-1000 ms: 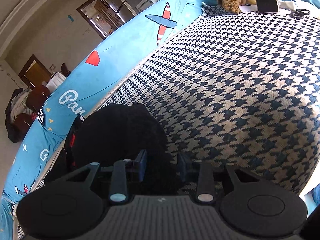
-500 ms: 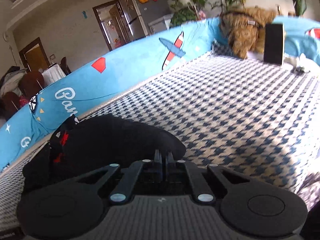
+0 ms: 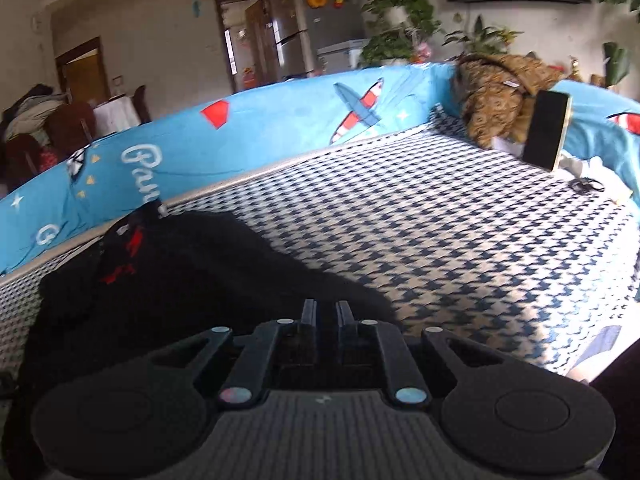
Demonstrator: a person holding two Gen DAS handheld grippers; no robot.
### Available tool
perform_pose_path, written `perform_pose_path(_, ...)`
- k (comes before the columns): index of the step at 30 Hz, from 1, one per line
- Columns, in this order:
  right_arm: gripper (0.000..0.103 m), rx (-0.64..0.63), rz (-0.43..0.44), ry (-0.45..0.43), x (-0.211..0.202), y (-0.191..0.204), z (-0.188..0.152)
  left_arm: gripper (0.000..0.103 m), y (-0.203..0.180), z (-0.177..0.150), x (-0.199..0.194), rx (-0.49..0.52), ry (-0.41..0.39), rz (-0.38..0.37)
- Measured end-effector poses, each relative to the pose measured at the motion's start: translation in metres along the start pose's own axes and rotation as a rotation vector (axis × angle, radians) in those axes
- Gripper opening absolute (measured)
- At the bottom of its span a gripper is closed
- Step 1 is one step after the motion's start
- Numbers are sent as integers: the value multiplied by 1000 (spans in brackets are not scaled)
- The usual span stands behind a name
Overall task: Fold clothes
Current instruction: 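Release the garment and pull the right gripper back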
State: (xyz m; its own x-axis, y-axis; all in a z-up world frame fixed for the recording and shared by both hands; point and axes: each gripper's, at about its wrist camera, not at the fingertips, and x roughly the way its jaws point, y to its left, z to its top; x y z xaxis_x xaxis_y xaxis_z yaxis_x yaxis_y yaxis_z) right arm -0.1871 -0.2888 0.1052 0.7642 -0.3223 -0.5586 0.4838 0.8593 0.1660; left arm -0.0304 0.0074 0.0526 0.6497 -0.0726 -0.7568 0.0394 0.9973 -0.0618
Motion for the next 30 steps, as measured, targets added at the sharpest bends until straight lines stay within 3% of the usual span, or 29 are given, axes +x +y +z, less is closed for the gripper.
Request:
perform_pose_path(12, 11, -225, 459, 112, -19, 74, -26, 103, 32, 8, -11, -77, -24, 20)
perform_pose_path(17, 13, -325, 604, 147, -31, 108, -38, 103, 43, 13, -17, -95, -36, 40)
perform_pose_path(24, 37, -453, 712, 197, -37, 153, -59, 103, 59, 18, -26, -134, -44, 37)
perform_pose_path(27, 47, -526, 722, 197, -35, 174, -70, 103, 64, 19, -30, -151, -49, 28)
perform_pose_path(30, 50, -594, 704, 192, -31, 191, -80, 103, 68, 20, -33, -165, -52, 24)
